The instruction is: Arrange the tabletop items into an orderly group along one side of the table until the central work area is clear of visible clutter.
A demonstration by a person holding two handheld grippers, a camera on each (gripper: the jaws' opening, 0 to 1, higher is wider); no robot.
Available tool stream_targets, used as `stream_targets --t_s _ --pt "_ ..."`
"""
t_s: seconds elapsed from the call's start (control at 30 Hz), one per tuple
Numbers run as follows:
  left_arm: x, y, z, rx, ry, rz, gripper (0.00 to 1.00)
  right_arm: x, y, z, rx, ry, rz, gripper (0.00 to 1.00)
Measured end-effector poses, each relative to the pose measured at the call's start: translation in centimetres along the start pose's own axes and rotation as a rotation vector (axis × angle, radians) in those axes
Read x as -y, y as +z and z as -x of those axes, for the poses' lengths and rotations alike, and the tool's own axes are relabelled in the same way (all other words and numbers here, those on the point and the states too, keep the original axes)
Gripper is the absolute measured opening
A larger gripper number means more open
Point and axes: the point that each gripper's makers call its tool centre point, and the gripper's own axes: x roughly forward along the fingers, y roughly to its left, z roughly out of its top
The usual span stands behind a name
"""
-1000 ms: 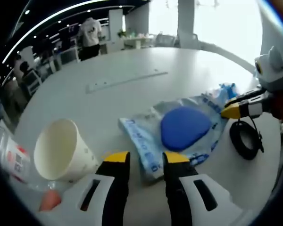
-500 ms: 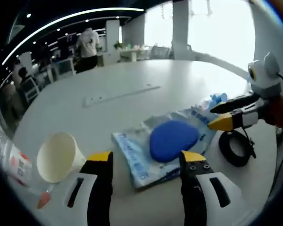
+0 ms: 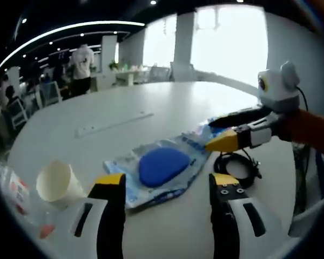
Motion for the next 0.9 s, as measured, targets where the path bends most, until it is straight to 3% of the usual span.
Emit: stream_targets --t_s 0.27,0.6,0.9 --pt "0.2 -0.2 1.5 0.008 -0.014 0.012 0.67 -1.4 -0.5 1.5 -0.001 0.000 0.019 0.61" --pt "1.3 0.2 4.8 0.033 -0.049 0.039 0.82 -3.2 -0.9 4.6 0.018 -0.013 0.011 0.74" --pt "1.4 -0.7 8.0 0.030 -0.048 0.053 0.91 -5.1 -1.5 6.9 0.011 -0.026 0.009 0.87"
